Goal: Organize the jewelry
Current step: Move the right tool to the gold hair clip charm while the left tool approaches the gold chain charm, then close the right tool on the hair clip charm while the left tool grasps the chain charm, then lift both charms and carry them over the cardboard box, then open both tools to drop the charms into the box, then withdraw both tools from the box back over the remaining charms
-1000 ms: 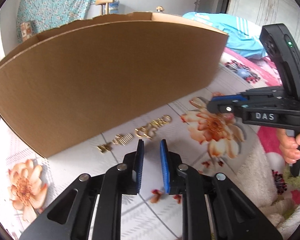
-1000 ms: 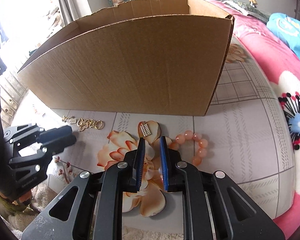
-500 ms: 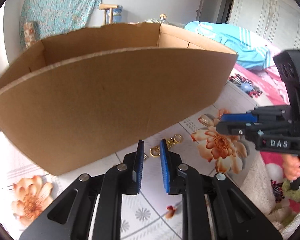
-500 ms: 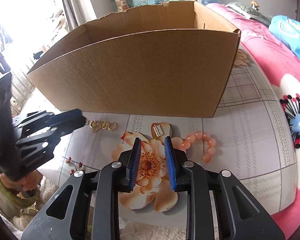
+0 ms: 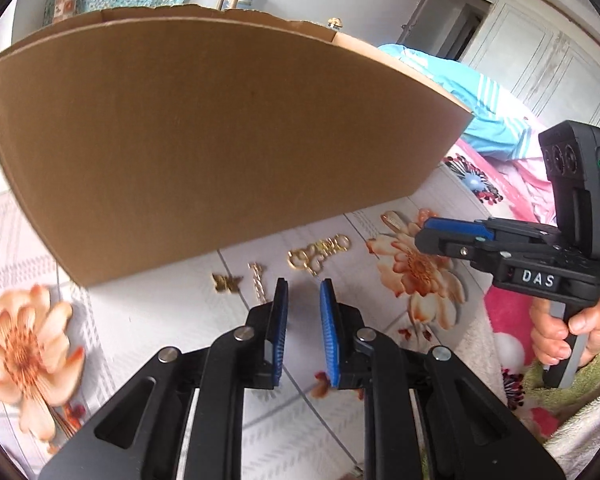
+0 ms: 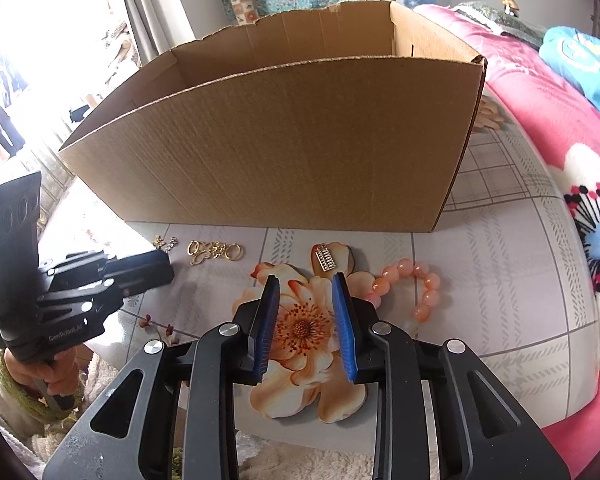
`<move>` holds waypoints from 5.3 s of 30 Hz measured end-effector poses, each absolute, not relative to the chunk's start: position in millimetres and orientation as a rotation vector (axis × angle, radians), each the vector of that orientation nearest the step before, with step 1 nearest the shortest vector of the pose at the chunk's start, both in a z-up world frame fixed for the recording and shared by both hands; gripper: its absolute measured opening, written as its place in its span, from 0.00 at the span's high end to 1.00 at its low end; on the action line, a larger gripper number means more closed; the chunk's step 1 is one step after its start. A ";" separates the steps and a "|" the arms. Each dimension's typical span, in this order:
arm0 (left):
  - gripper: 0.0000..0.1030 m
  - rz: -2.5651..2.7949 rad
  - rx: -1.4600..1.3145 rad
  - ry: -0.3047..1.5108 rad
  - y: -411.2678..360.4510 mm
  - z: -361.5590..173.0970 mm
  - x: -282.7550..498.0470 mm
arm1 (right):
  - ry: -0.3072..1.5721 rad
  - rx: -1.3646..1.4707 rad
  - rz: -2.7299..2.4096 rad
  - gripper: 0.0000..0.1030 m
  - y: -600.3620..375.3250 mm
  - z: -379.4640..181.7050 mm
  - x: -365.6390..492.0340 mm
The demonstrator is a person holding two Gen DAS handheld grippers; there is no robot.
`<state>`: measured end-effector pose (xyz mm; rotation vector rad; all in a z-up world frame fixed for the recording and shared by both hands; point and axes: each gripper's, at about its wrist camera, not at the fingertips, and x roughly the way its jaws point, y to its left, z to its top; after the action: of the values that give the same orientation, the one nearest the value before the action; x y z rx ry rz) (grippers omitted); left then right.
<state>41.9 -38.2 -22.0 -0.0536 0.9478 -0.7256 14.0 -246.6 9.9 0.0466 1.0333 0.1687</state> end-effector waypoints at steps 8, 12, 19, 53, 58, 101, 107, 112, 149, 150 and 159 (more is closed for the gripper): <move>0.85 -0.699 -0.044 0.885 -31.9 -12.1 21.6 | 1.027 0.049 0.179 0.72 -246.6 11.2 9.1; 0.85 -0.615 0.021 0.880 -30.2 -9.4 26.9 | 1.021 0.048 0.189 0.70 -243.6 11.2 8.7; 0.85 -0.558 0.081 0.907 -44.6 -19.7 37.5 | 1.016 0.051 0.192 0.70 -243.3 10.8 8.9; 0.96 -0.551 0.180 0.869 -47.8 -22.5 14.6 | 1.039 -0.162 0.187 0.74 -240.0 2.3 31.9; 0.96 -0.556 0.186 0.865 -48.2 -22.8 14.1 | 1.056 -0.235 0.217 0.84 -236.4 -3.8 37.8; 0.96 -0.646 0.087 0.664 -33.2 62.8 -3.9 | 0.892 0.031 0.360 0.98 -255.6 69.0 12.9; 0.96 -0.675 0.086 0.572 -25.7 110.9 9.8 | 0.785 0.001 0.405 0.98 -251.1 110.6 22.1; 0.96 -0.692 0.087 0.601 -40.1 134.7 55.5 | 0.756 -0.017 0.457 0.98 -252.6 134.1 55.1; 0.79 -0.657 0.004 1.274 -141.7 42.2 321.2 | 1.048 -0.385 0.294 0.95 -258.1 72.9 204.5; 0.79 -0.662 0.002 1.260 -139.1 48.9 317.8 | 1.035 -0.367 0.288 0.95 -259.7 78.5 201.5; 0.79 -0.723 -0.002 0.985 -84.1 142.6 232.0 | 0.871 -0.181 0.337 0.87 -270.5 136.8 139.2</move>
<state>232.0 -84.1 142.6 -0.0016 0.9846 -0.7233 139.2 -270.5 136.8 -0.1807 0.8706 0.3366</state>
